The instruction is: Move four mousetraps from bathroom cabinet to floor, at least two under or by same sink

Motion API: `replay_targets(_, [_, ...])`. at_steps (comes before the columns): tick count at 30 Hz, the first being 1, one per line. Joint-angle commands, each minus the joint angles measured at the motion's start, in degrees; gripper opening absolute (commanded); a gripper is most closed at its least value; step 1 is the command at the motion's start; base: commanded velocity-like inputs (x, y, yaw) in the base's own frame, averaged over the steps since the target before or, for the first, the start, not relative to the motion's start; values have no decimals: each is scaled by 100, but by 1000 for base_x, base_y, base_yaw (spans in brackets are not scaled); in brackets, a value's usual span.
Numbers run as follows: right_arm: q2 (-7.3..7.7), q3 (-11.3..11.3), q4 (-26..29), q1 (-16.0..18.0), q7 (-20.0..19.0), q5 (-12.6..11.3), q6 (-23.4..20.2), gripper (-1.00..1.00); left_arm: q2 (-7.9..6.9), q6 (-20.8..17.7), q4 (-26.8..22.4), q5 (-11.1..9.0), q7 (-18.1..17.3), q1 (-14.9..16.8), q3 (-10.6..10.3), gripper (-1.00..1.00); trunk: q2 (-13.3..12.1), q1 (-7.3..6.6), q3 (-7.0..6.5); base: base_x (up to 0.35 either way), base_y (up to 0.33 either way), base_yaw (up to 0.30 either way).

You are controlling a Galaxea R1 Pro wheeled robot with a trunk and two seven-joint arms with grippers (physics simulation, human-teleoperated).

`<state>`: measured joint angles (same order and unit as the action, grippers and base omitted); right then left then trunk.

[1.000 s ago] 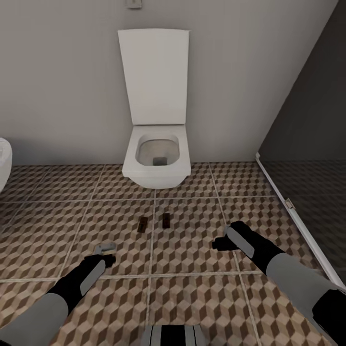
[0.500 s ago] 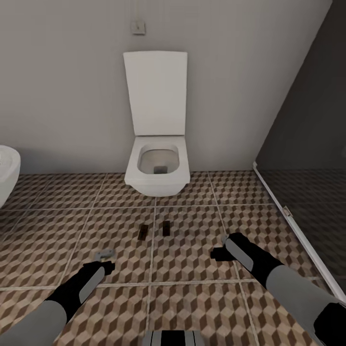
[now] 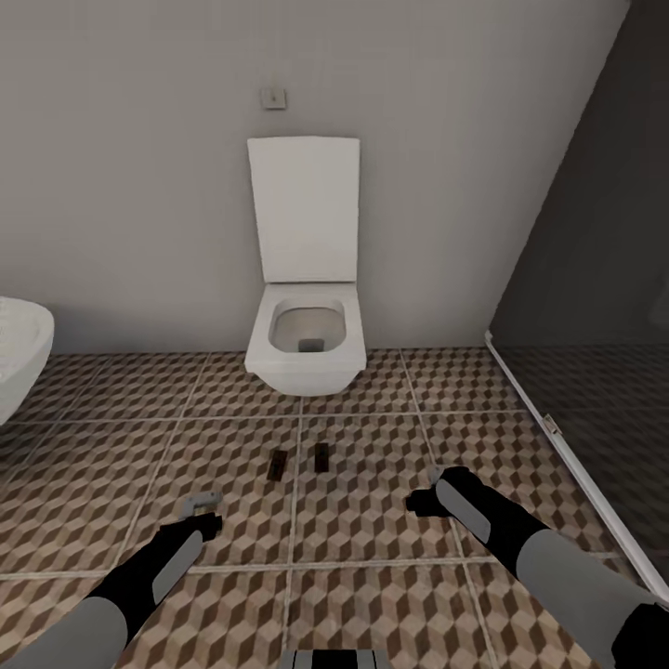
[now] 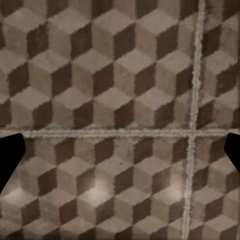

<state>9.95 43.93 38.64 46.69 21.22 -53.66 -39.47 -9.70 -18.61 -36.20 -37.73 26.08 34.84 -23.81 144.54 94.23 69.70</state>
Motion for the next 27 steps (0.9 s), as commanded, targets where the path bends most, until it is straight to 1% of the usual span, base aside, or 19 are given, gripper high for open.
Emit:
replay_targets(1, [7,42,12,5,53,-62,4,100,-9,-10,-14,-49,54,-6,-45,100,1,-3,-18,0,0,0])
replay_targets(10, [27,130,12,-1,49,-60,24,100,16,-1,-9,-55,53,-53,-45,100,-11,-27,-218,0,0,0])
replay_targets(12, [33,149,10,-2,49,-59,28,100,81,5,-11,-54,69,-59,-45,100,-14,-32,-262,0,0,0])
replay_targets(16, [38,181,8,-2,49,-58,33,100,257,11,-12,-47,91,-106,-48,100,-19,-42,-351,0,0,0])
replay_targets(18, [30,193,7,-2,49,-58,34,100,311,12,-8,-43,97,-123,-47,100,-22,-47,-395,0,0,0])
replay_targets(21, [22,210,6,-2,49,-58,35,100,345,17,-6,-43,87,-134,-46,100,-26,-55,-462,0,0,0])
replay_targets(27, [12,344,4,-2,59,-57,36,100,386,29,0,-47,58,-147,-45,100,-34,-70,-594,0,0,0])
